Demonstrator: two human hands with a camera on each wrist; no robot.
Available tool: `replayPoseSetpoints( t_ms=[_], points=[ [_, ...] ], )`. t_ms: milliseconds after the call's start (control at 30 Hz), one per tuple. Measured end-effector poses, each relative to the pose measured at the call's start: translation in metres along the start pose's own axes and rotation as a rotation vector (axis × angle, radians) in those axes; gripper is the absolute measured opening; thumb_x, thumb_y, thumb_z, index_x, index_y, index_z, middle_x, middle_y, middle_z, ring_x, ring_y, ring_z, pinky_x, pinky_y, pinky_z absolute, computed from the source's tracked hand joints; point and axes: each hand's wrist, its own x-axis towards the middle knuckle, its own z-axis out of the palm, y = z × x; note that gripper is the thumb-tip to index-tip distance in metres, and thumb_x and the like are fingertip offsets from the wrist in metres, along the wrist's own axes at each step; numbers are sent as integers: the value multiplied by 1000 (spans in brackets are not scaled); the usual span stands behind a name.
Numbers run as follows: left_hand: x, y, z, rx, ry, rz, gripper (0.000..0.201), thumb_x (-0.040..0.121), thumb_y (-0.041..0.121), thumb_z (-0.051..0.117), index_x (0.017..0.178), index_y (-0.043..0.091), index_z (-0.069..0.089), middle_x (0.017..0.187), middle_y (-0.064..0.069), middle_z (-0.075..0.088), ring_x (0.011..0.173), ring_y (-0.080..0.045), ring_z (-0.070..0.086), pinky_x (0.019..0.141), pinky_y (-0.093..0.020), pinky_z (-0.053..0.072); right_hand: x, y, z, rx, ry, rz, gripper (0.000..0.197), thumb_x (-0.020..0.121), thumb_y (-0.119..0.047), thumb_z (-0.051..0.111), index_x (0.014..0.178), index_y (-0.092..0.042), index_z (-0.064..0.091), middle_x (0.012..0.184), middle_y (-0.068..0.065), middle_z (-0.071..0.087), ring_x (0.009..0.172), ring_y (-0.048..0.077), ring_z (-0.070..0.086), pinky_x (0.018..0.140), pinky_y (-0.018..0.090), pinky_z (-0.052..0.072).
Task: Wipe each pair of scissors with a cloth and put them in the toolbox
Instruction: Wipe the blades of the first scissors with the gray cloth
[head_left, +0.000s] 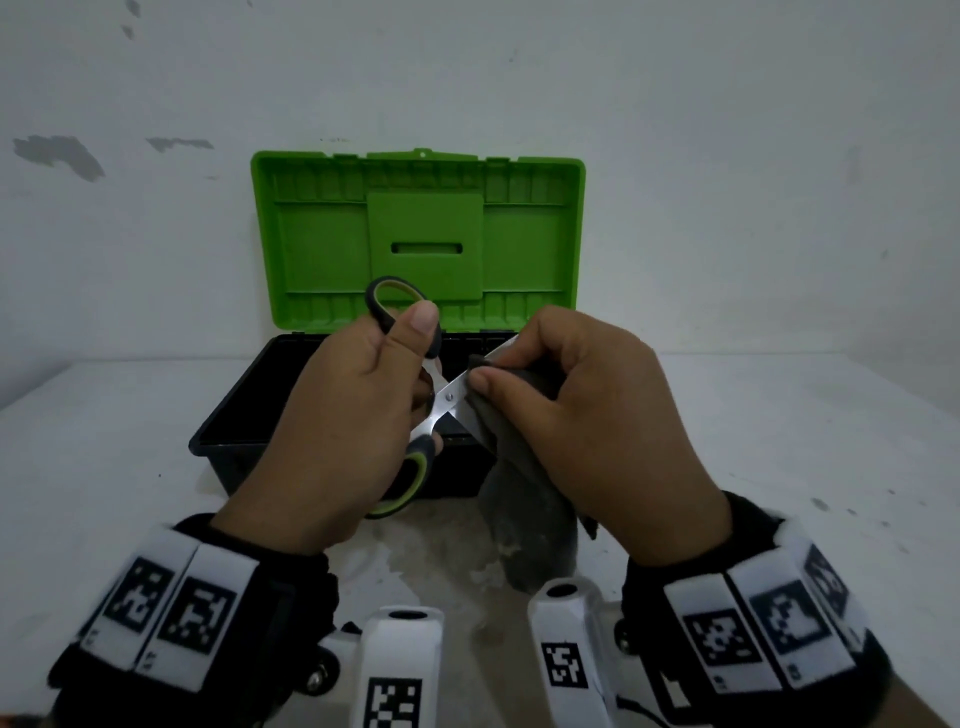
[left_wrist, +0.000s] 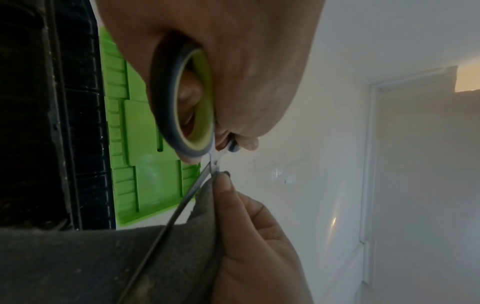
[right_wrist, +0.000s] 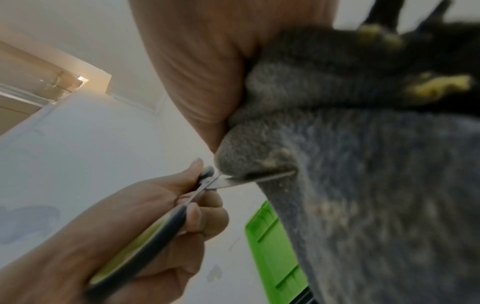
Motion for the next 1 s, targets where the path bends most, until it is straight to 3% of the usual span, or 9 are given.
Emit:
replayPoseSetpoints(
  t_ms=[167,367,633,900,1000],
  points=[
    [-2,0,4,27,8,22,42,100,40,43,73,8,45,42,10,28,32,-4,26,32,-11,29,1,3,-4,9,32,50,15,79,-32,79,75,-22,68,73,-12,67,72,1,61,64,21,48],
    [0,-4,1,88,10,44,54,98,47,43,80,-4,42,44,10,27,34,-5,22,33,-14,26,1,3,-1,-17,19,35,15,79,-34,78,75,-23,69,72,-14,66,71,0,61,63,16,47],
    [0,-3,0,68,-9,38,41,99,44,42,72,13,40,44,10,26,33,-4,22,32,-12,25,-2,-3,2,-2,-28,-36,18,79,-32,80,74,-20,68,69,-11,65,70,3,58,60,13,44],
    [-3,-3,3,9,-94,46,40,93,47,43,77,10,43,50,8,22,40,-6,20,34,-12,27,12,28,-21,-26,87,103,22,76,-33,82,68,-20,67,65,-12,63,66,3,60,56,8,39],
    [-5,-4,6,-7,-103,33,38,96,43,43,71,14,40,52,6,22,40,-5,21,35,-12,29,14,39,-25,22,85,169,21,76,-31,82,68,-18,67,66,-9,66,63,4,61,54,9,41]
  ],
)
